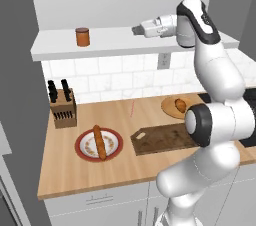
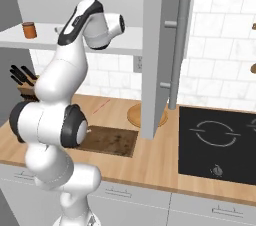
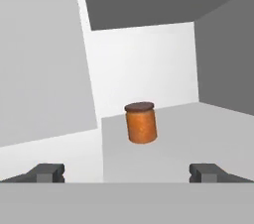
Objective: From the different types of pastries on the counter, select a croissant and place it on the cutting board. Then retrieve a jar of jam from the cabinet and place it alongside the croissant on the cutting board.
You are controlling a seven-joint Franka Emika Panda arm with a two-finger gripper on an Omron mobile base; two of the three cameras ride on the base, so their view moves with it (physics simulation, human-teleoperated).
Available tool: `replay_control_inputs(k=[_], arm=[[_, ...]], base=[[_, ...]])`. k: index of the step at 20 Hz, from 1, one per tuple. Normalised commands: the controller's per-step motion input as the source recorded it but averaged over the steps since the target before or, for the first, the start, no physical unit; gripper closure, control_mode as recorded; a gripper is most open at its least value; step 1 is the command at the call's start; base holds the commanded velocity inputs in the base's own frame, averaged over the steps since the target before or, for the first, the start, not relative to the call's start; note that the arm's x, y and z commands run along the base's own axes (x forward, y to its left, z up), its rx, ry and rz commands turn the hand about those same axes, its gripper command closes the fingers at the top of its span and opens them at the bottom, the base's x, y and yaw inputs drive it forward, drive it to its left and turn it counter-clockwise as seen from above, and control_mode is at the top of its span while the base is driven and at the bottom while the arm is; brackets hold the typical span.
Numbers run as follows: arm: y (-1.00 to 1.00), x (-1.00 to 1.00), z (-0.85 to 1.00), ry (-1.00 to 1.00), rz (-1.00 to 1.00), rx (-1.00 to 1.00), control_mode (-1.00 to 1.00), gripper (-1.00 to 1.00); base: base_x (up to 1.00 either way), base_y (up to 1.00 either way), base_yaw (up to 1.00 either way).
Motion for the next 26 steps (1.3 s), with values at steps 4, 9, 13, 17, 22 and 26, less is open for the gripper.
replay_control_inputs(k=[4,9,13,17,22,26], arm=[[0.00,0.46,0.00,0.10,0.00,0.04,-1.00,-1.00],[0.06,0.31,0.00,0.06,0.00,0.02,-1.00,-1.00],[0.43,0.00,0.00,-0.01,0.01,-0.03,-1.00,-1.00],[0.27,0.06,-0.04,0.02,0.00,0.01,-1.00,-1.00],[0.25,0.01,-0.12,0.01,0.00,0.07,-1.00,-1.00],[0.17,0.00,-0.03,0.00,0.02,0.00,-1.00,-1.00]], base=[[0.00,0.00,0.00],[0.00,0.00,0.00],[0.00,0.00,0.00],[0.00,0.00,0.00],[0.00,0.00,0.00],[0.00,0.00,0.00]])
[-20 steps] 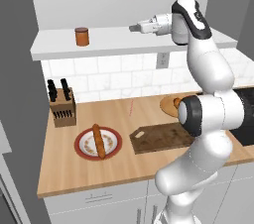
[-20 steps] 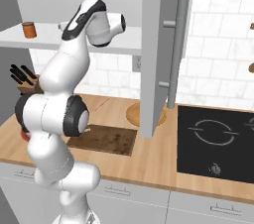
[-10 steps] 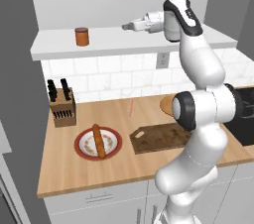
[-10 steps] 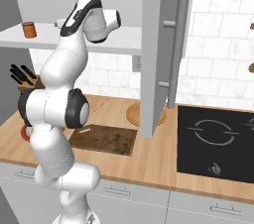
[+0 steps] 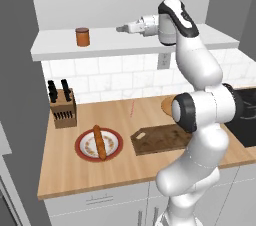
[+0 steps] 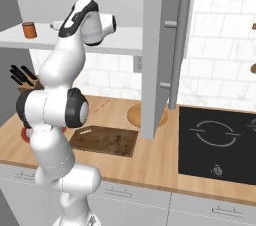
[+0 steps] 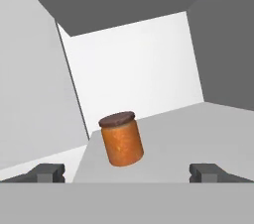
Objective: From the different types of pastries on the counter, select a croissant and place it on the cutting board. Then retrieve a jar of jam from the cabinet and place it alongside the croissant on the cutting board.
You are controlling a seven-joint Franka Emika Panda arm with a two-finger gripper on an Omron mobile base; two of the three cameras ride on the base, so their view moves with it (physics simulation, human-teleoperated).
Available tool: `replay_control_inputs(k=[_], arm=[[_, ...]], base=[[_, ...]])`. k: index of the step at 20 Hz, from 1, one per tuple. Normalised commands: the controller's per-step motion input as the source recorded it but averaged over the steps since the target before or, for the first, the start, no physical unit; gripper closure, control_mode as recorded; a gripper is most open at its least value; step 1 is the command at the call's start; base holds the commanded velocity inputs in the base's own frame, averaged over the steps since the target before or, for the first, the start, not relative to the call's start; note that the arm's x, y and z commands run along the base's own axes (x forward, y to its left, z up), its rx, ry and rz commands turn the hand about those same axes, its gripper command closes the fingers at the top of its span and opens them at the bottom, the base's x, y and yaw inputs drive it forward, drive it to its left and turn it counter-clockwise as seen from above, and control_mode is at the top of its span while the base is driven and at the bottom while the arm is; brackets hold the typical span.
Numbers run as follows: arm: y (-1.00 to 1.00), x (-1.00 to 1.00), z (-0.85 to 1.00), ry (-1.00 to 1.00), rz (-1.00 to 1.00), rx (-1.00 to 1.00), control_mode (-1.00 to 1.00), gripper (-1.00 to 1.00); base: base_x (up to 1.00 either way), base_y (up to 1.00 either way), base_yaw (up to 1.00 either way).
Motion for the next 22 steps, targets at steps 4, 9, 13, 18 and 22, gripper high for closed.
replay_control_inputs(k=[4,9,13,18,22], arm=[[0.01,-0.01,0.00,-0.04,0.13,-0.01,-1.00,-1.00],[0.10,-0.04,-0.02,-0.02,0.11,0.00,-1.00,-1.00],[0.48,0.08,-0.01,0.00,0.00,-0.01,-1.00,-1.00],[0.55,0.02,0.00,0.00,0.00,-0.03,-1.00,-1.00],[0.45,0.00,-0.01,-0.01,0.01,0.00,-1.00,-1.00]], base=[[0.00,0.00,0.00],[0.00,0.00,0.00],[0.00,0.00,0.00],[0.00,0.00,0.00],[0.00,0.00,0.00]])
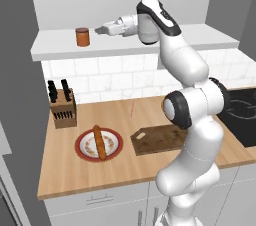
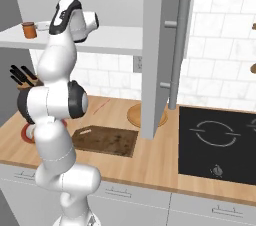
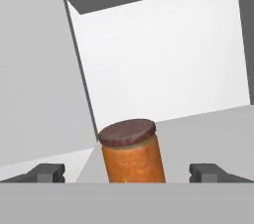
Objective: From the different types of pastries on the counter, select a croissant and place it on the cutting board. Then retrieve a jar of jam from the cabinet and place it alongside the croissant on the cutting board.
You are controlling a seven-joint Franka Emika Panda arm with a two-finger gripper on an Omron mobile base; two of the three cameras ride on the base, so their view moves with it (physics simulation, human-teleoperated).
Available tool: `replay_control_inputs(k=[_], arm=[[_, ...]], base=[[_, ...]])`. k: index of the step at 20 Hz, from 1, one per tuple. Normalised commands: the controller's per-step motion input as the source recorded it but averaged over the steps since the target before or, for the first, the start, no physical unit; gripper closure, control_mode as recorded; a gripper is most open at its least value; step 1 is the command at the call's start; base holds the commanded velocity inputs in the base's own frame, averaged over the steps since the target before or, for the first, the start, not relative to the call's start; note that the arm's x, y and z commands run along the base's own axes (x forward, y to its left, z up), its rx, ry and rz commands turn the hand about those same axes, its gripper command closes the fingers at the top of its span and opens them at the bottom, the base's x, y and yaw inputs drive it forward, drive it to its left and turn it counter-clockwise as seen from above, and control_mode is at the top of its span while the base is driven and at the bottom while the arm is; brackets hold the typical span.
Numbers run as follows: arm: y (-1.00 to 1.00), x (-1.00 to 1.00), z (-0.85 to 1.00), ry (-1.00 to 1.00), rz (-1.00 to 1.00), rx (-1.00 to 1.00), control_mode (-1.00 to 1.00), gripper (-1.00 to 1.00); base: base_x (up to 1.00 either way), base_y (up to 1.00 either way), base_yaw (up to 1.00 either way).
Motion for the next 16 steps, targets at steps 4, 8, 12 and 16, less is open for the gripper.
replay_control_inputs(k=[4,8,12,16], arm=[[0.38,0.00,-0.20,-0.08,0.00,-0.03,-1.00,-1.00],[0.24,0.00,-0.14,-0.11,0.00,-0.06,-1.00,-1.00],[0.23,0.03,0.00,-0.07,0.00,-0.01,-1.00,-1.00],[0.32,0.00,0.00,-0.05,0.00,0.00,-1.00,-1.00]], base=[[0.00,0.00,0.00],[0.00,0.00,0.00],[0.00,0.00,0.00],[0.00,0.00,0.00]])
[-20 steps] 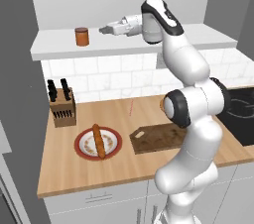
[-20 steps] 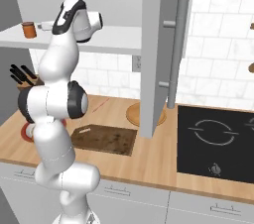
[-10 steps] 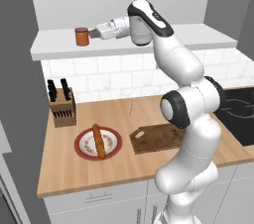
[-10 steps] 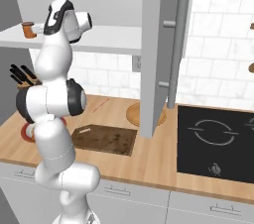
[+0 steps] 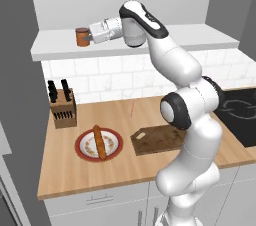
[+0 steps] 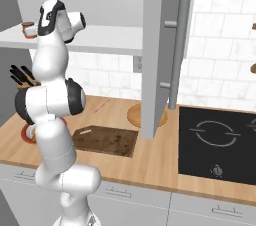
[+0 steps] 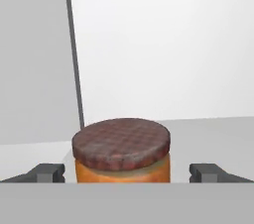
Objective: From the different types of pastries on the counter, select a croissant and place it on the cutting board. Then retrieve a jar of jam from the cabinet and place it alongside the croissant on the cutting board.
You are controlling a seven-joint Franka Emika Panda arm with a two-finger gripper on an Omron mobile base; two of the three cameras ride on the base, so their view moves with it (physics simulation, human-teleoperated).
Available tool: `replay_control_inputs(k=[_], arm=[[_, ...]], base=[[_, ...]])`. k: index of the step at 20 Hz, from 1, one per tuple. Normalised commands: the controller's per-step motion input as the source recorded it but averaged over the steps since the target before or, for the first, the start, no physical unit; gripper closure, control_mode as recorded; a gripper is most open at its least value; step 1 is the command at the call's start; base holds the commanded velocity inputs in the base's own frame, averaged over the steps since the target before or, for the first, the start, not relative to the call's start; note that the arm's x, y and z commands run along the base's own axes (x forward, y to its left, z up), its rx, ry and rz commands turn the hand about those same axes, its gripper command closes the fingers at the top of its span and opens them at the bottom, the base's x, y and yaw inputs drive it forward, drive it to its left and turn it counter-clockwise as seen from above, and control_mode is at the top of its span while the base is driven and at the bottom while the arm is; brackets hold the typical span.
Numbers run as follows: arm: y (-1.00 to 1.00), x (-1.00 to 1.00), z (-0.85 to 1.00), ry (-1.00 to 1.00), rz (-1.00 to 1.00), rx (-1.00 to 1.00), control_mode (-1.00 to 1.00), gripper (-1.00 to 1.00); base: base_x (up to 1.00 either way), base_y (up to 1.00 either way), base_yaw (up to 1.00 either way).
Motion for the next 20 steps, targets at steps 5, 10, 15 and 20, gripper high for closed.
replay_control_inputs(k=[5,10,15,20], arm=[[0.19,0.00,0.00,-0.05,0.00,0.00,-1.00,-1.00],[0.14,0.00,0.00,-0.05,0.00,0.00,-1.00,-1.00],[0.03,0.00,-0.10,-0.05,0.00,0.00,-1.00,-1.00],[0.00,0.00,-0.07,-0.07,0.00,0.00,-1.00,1.00]], base=[[0.00,0.00,0.00],[0.00,0.00,0.00],[0.00,0.00,0.00],[0.00,0.00,0.00]])
